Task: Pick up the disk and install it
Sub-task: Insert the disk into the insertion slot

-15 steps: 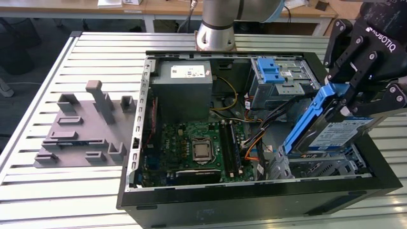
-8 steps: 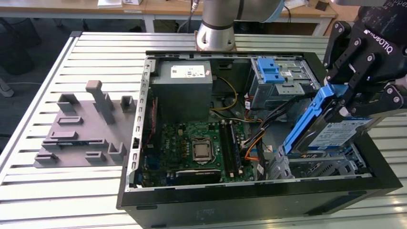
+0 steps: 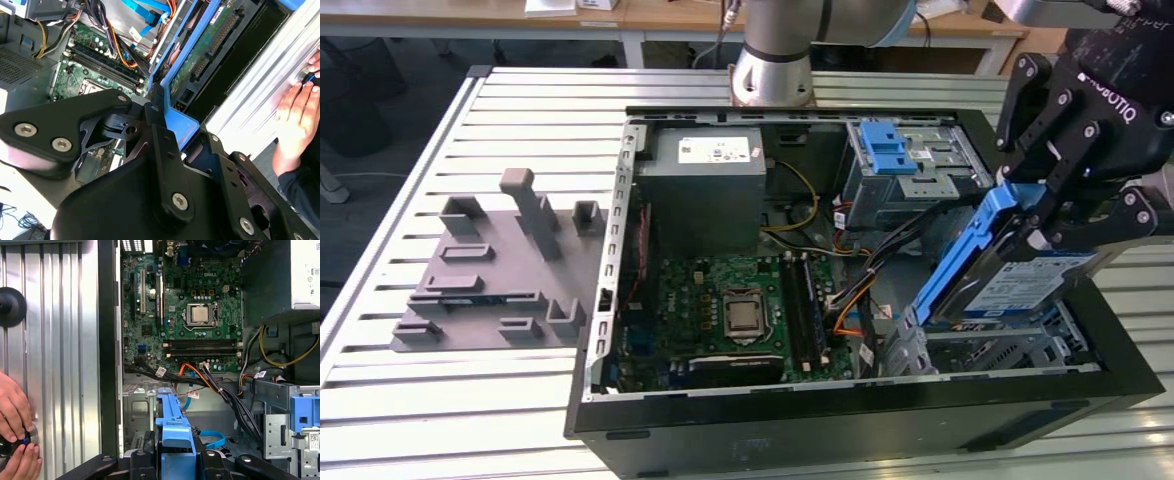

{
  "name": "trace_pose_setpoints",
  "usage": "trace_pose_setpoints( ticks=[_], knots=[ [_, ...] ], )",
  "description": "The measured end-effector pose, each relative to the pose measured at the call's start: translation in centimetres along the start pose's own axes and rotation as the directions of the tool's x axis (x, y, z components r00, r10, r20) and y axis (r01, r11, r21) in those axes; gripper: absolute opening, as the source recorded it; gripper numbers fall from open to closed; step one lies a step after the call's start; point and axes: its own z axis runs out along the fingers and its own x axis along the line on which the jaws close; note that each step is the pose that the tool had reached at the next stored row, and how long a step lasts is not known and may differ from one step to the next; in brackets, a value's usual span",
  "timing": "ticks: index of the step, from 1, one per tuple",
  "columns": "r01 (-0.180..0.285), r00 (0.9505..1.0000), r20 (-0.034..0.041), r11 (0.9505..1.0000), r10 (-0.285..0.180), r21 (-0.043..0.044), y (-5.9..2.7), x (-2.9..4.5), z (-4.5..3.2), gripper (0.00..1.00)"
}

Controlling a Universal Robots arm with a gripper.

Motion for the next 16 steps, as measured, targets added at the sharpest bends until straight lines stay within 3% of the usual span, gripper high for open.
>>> trace_pose_setpoints(
  ticks=[16],
  knots=[
    [0.000,1.0000,0.0006,1.0000,0.000,-0.0027,-0.06,0.02,1.21,0.36]
  ],
)
